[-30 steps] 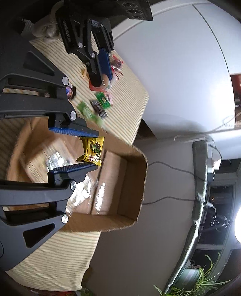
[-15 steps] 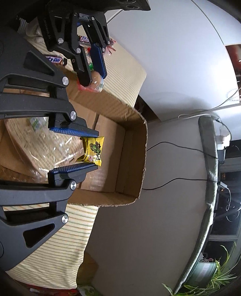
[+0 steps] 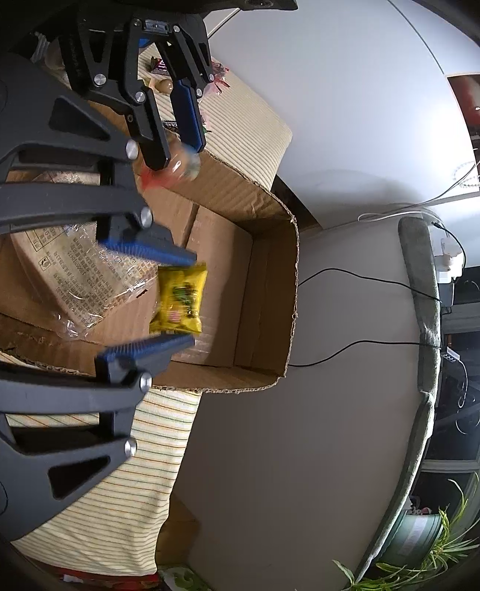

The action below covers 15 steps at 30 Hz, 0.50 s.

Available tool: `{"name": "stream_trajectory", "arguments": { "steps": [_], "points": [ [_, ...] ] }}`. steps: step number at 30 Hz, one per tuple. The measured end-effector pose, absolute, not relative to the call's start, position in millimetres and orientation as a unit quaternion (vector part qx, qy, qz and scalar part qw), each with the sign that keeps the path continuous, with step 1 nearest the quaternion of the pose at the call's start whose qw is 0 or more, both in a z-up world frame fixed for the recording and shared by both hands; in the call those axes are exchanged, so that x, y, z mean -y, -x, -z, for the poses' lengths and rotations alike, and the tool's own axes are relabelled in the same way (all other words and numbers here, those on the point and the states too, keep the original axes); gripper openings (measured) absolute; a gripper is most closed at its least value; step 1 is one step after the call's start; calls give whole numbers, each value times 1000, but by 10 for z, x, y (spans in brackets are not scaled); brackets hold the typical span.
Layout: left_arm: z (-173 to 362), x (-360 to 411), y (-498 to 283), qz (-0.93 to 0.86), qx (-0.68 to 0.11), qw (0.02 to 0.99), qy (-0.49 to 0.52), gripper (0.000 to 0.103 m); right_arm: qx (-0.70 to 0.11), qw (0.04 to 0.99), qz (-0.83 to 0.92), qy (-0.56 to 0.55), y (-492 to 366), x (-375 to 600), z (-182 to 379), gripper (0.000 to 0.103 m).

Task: Organize snacks
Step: 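Carry the egg and yellow candy into the box and open both tools, then grasp the Snickers bar with the left tool while the right tool grasps the dark chocolate bar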

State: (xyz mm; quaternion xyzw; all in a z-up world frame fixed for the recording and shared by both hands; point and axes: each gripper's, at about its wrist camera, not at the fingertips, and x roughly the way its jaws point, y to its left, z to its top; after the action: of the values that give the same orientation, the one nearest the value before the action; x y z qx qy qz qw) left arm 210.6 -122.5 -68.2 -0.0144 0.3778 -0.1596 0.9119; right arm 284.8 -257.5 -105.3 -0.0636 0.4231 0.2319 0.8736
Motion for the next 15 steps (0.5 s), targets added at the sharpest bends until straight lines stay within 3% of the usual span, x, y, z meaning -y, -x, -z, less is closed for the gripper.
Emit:
{"name": "stream_trajectory", "arguments": {
  "steps": [5, 7, 15],
  "points": [
    [668, 1193, -2096, 159, -377, 913, 17, 34, -416, 878, -227, 66, -2804, 2574, 1018, 70],
    [659, 1173, -2088, 158, -376, 913, 19, 34, -412, 881, -225, 66, -2791, 2582, 993, 81],
    [581, 1032, -1996, 151, -368, 917, 32, 34, -405, 882, -229, 68, -2712, 2573, 914, 86]
  ]
}}
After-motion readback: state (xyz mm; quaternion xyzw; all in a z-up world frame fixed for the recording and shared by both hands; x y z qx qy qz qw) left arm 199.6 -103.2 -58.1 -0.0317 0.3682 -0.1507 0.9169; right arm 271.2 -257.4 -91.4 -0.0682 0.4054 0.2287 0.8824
